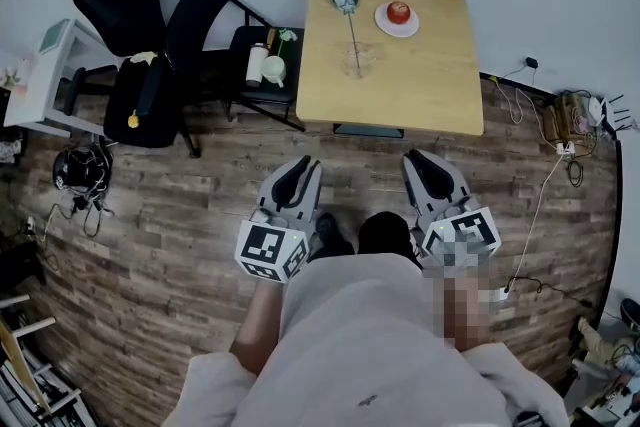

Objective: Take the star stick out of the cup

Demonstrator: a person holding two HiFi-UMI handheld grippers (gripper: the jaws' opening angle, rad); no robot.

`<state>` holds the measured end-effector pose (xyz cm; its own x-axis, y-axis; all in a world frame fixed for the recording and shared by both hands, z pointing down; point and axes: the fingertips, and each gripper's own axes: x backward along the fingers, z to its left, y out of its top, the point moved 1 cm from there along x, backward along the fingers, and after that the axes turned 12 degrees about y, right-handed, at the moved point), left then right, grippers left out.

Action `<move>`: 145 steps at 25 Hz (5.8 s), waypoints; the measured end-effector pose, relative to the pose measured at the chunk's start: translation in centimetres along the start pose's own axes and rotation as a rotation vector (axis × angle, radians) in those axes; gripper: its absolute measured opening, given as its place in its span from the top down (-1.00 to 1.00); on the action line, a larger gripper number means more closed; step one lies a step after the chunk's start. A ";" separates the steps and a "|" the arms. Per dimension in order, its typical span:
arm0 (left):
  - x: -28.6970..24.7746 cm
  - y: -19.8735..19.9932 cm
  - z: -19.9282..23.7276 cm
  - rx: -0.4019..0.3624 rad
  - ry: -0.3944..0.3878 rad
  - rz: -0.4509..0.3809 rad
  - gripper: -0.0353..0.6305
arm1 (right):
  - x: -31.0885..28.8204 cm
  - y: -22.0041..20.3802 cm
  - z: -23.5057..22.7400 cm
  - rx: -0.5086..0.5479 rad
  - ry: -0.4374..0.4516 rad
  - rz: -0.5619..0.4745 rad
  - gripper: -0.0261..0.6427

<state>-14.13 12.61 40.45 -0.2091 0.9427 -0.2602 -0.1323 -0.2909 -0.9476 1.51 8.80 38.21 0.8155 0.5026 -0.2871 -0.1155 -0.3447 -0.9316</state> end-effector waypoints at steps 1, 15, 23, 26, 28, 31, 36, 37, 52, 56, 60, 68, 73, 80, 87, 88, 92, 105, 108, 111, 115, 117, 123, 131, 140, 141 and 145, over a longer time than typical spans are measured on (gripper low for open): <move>0.0 -0.3 0.2 0.006 -0.002 0.007 0.76 | -0.2 -0.1 0.0 -0.005 -0.003 0.004 0.80; -2.2 -2.1 0.5 0.050 -0.003 0.049 0.68 | -1.5 -1.3 -1.5 -0.025 0.000 0.056 0.74; -5.7 -0.8 -0.3 0.032 0.010 0.052 0.68 | -2.6 -0.1 -5.0 -0.033 0.023 0.037 0.74; -7.3 -0.1 -0.6 0.022 0.016 0.060 0.68 | -3.0 0.6 -7.0 -0.038 0.025 0.028 0.74; -8.7 0.4 -0.7 0.013 0.023 0.061 0.68 | -3.5 1.3 -8.4 -0.037 0.032 0.019 0.74; -11.1 0.7 -1.5 0.014 0.032 0.066 0.68 | -3.7 1.8 -11.0 -0.039 0.042 0.022 0.74; -15.3 1.8 -2.7 0.006 0.051 0.068 0.68 | -4.6 2.7 -15.1 -0.045 0.072 0.024 0.74; -16.0 2.1 -2.9 0.004 0.058 0.066 0.68 | -4.9 3.0 -15.9 -0.043 0.081 0.023 0.74; -21.9 2.5 -4.3 0.007 0.192 0.098 0.68 | -8.6 3.7 -22.5 -0.041 0.246 0.045 0.74; -22.1 1.4 -4.4 0.014 0.198 0.121 0.68 | -8.4 3.2 -22.3 -0.052 0.258 0.050 0.74; -22.5 1.2 -4.4 0.023 0.195 0.125 0.68 | -8.0 2.8 -22.2 -0.064 0.259 0.057 0.74; -24.4 1.6 -3.5 0.013 0.138 0.135 0.68 | -8.2 3.6 -22.9 -0.074 0.206 0.037 0.74; -26.5 2.3 -2.1 0.015 0.091 0.139 0.68 | -8.7 4.8 -23.2 -0.073 0.158 0.026 0.74; -29.6 2.3 0.5 0.013 0.020 0.168 0.68 | -10.6 5.6 -23.2 -0.132 0.110 0.001 0.74; -32.7 1.6 3.7 0.019 -0.034 0.208 0.68 | -12.4 6.5 -23.6 -0.138 0.034 0.005 0.74; -33.1 1.3 4.2 0.019 -0.041 0.216 0.68 | -12.7 6.5 -23.6 -0.144 0.027 0.006 0.74; -34.9 -0.3 5.7 0.014 -0.086 0.267 0.68 | -13.7 6.4 -23.6 -0.161 -0.012 0.011 0.73; -40.5 -5.1 8.4 -0.047 -0.185 0.392 0.68 | -14.4 5.0 -24.4 -0.221 -0.165 0.010 0.74; -41.5 -5.6 8.7 -0.051 -0.202 0.407 0.68 | -14.3 4.7 -24.8 -0.234 -0.196 0.019 0.73; -42.4 -6.0 8.6 -0.055 -0.215 0.421 0.68 | -14.1 4.3 -25.0 -0.248 -0.217 0.027 0.73; -43.4 -6.8 8.4 -0.070 -0.224 0.447 0.68 | -14.2 3.9 -25.2 -0.261 -0.230 0.038 0.73; -43.8 -6.9 8.4 -0.066 -0.225 0.453 0.68 | -14.4 4.0 -25.2 -0.262 -0.230 0.042 0.73; -44.8 -7.6 8.4 -0.059 -0.232 0.469 0.68 | -14.8 4.1 -25.2 -0.263 -0.233 0.050 0.73; -45.8 -8.6 8.5 -0.041 -0.233 0.493 0.68 | -14.5 3.4 -25.1 -0.278 -0.250 0.053 0.73; -46.4 -9.1 8.5 -0.050 -0.219 0.509 0.68 | -13.4 3.0 -25.2 -0.294 -0.280 0.050 0.73; -46.4 -9.1 8.4 -0.052 -0.219 0.511 0.68 | -13.3 2.9 -25.3 -0.295 -0.283 0.047 0.73; -46.6 -9.3 8.2 -0.062 -0.213 0.512 0.70 | -12.9 2.8 -25.4 -0.294 -0.291 0.044 0.73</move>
<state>-11.08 -29.97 62.88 -0.4238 0.6279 -0.6528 0.0933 -0.6866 -0.7210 5.12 -18.80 44.97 0.6143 0.6709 -0.4154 0.0550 -0.5615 -0.8256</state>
